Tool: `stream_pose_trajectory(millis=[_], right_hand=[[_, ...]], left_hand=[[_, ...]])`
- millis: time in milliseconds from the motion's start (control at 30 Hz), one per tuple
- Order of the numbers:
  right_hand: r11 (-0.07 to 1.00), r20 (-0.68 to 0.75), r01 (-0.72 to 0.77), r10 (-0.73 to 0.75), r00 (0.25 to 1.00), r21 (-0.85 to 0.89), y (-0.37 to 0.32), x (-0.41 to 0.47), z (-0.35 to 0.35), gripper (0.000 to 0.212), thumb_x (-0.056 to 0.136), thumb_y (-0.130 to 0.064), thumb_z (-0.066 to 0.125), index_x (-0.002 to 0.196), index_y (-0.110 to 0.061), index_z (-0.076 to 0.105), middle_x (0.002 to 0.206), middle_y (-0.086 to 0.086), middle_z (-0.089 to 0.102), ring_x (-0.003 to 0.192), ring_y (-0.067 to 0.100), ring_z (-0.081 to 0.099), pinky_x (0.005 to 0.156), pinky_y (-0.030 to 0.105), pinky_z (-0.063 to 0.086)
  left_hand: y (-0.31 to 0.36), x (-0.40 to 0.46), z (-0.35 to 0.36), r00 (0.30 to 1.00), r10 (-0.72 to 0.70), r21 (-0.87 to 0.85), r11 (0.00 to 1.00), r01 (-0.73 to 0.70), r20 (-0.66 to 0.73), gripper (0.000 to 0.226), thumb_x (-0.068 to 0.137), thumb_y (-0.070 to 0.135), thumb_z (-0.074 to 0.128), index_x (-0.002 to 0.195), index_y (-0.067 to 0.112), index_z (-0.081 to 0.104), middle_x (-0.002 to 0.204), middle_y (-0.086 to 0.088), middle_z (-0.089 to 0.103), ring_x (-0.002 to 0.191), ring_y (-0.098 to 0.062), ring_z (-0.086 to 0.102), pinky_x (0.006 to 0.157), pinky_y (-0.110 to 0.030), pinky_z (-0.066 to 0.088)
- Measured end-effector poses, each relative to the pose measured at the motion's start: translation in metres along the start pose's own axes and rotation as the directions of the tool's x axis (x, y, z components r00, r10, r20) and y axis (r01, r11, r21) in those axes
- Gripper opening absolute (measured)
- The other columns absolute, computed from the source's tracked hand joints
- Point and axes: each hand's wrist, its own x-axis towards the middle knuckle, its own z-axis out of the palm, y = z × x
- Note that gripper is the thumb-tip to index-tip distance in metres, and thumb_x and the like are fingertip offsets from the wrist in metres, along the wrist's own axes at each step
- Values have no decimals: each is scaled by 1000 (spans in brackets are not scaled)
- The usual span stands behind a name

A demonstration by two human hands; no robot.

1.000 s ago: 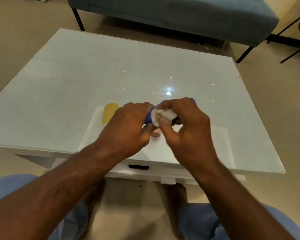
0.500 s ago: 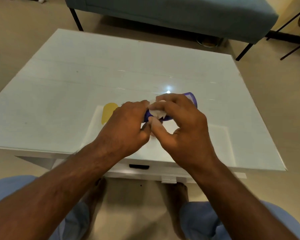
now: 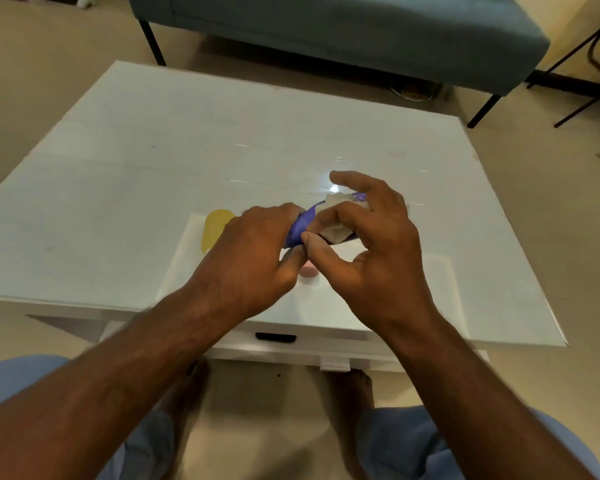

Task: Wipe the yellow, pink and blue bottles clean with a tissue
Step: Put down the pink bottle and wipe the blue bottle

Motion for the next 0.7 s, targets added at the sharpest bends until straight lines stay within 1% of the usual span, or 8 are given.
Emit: stream_pose_trajectory(millis=[67, 167, 267, 333, 433, 533, 633, 700], right_hand=[[999, 17, 19, -19, 1000, 41, 0, 2, -2, 14, 83, -22, 83, 96, -24, 77, 154, 2, 51, 133, 16, 52, 101, 38, 55], [996, 14, 72, -73, 997, 53, -1, 5, -3, 14, 85, -21, 82, 98, -22, 79, 159, 7, 46, 138, 12, 49, 109, 20, 46], [993, 1, 120, -120, 993, 19, 0, 5, -4, 14, 88, -17, 80, 102, -17, 77, 158, 10, 48, 132, 7, 49, 106, 6, 40], [992, 4, 128, -128, 992, 5, 1, 6, -4, 13, 89, -15, 79, 102, -15, 76, 156, 9, 51, 131, 6, 49, 105, 3, 38], [988, -16, 150, -151, 988, -31, 2, 5, -3, 11, 92, -17, 75, 102, -13, 77, 149, 8, 59, 129, 5, 53, 105, 5, 40], [985, -46, 148, -153, 987, -93, 2, 5, -3, 17, 96, -21, 70, 108, -11, 77, 139, 5, 67, 124, 9, 60, 104, 11, 44], [983, -56, 118, -127, 990, -141, 7, 3, -2, 26, 96, -24, 70, 118, -10, 76, 126, 5, 74, 120, 13, 62, 103, 32, 52], [980, -46, 90, -100, 994, -180, 10, 2, -2, 34, 96, -27, 65, 125, -10, 73, 126, 5, 72, 122, 14, 54, 102, 39, 53]], left_hand=[[0, 0, 0, 1000, 7, -15, 1000, -7, -5, 27, 93, 32, 66, 118, 22, 62, 97, 5, 67, 86, -14, 59, 81, -36, 54], [2, -1, 1, 1000, 12, -65, 998, -12, 7, 30, 94, 34, 64, 122, 24, 61, 101, 6, 67, 88, -14, 60, 83, -34, 54], [3, -1, 0, 1000, 23, -106, 994, -23, 2, 29, 95, 38, 63, 120, 25, 60, 101, 8, 67, 88, -12, 60, 81, -30, 52], [2, -1, 1, 1000, 25, -99, 995, -25, 3, 30, 94, 40, 63, 120, 25, 60, 100, 8, 66, 87, -12, 59, 79, -28, 50], [2, 0, 2, 1000, 20, -93, 995, -20, 5, 32, 94, 41, 63, 120, 24, 59, 100, 8, 65, 87, -12, 59, 80, -28, 49], [2, 0, 3, 1000, 12, -78, 997, -11, 7, 33, 93, 42, 63, 120, 23, 59, 101, 7, 64, 87, -14, 59, 82, -31, 49], [-2, 2, 3, 1000, 1, -42, 999, -2, -11, 38, 93, 46, 62, 122, 22, 60, 99, 7, 62, 84, -14, 57, 81, -30, 48], [-4, 3, 2, 999, -22, -38, 999, 21, -26, 40, 92, 48, 61, 122, 22, 60, 95, 9, 60, 82, -13, 55, 78, -28, 46]])
